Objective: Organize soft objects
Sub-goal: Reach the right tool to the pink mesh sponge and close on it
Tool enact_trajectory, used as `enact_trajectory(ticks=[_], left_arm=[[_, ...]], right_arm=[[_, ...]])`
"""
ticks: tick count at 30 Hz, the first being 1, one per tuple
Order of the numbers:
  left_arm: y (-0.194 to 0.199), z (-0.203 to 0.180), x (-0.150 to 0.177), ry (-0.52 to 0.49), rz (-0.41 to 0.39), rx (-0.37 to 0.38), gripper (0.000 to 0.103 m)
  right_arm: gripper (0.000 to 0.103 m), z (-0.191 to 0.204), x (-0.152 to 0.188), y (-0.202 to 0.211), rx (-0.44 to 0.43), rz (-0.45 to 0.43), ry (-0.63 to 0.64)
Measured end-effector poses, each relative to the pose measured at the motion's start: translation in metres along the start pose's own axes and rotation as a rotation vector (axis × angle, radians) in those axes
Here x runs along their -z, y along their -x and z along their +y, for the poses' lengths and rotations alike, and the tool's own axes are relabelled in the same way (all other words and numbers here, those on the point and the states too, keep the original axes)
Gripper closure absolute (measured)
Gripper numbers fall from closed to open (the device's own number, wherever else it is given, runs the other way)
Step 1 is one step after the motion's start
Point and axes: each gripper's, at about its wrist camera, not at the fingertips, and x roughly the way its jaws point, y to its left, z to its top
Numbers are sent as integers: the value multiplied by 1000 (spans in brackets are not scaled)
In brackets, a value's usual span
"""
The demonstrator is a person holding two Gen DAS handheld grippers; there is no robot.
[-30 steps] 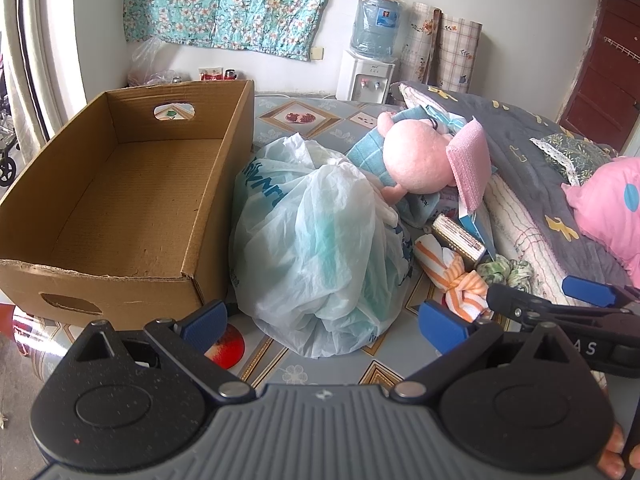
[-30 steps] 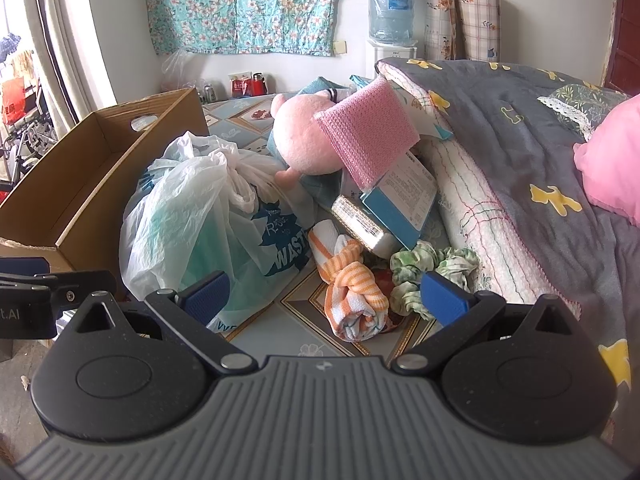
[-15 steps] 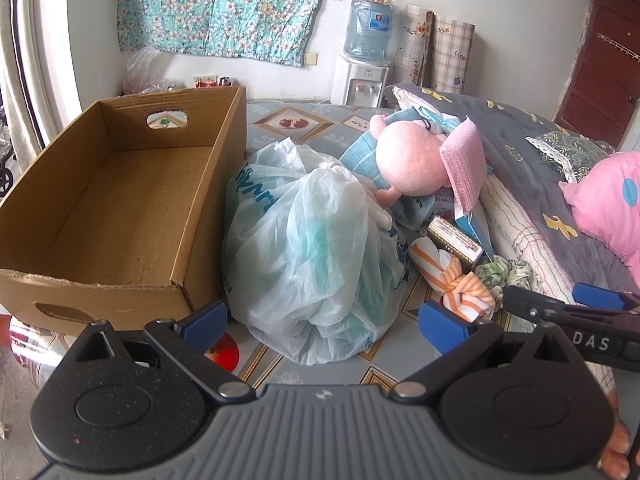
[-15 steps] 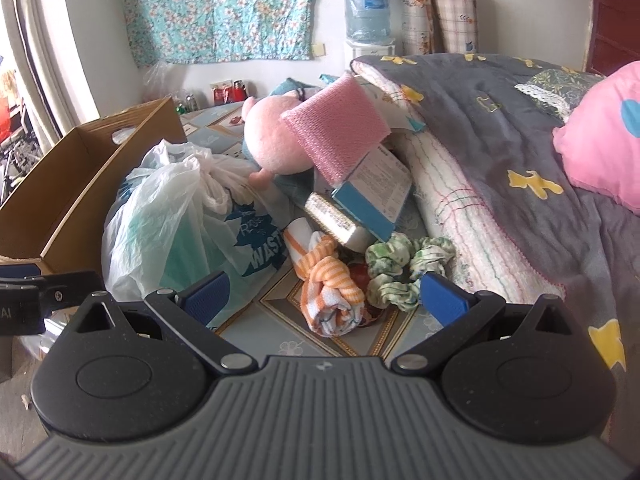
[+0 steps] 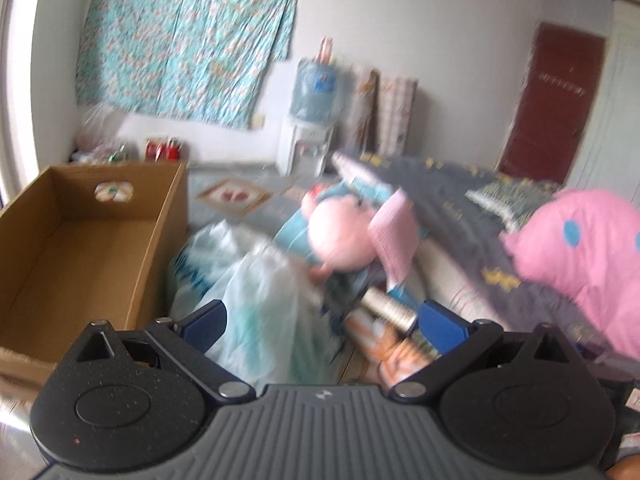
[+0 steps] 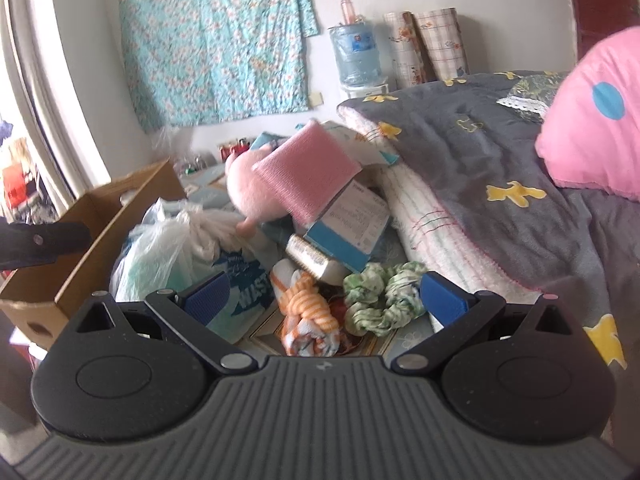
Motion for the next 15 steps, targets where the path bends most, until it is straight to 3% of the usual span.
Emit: enact_trajectory(ticks=[5,15], left_arm=[[-6,-18,-9,-66,-40,12,1],[-31,-35,-14,-112,-18,48,2]], right_arm=[[1,-22,-3,-5,-4,11,-61],[1,-47,-15,-24,-84,16,-154]])
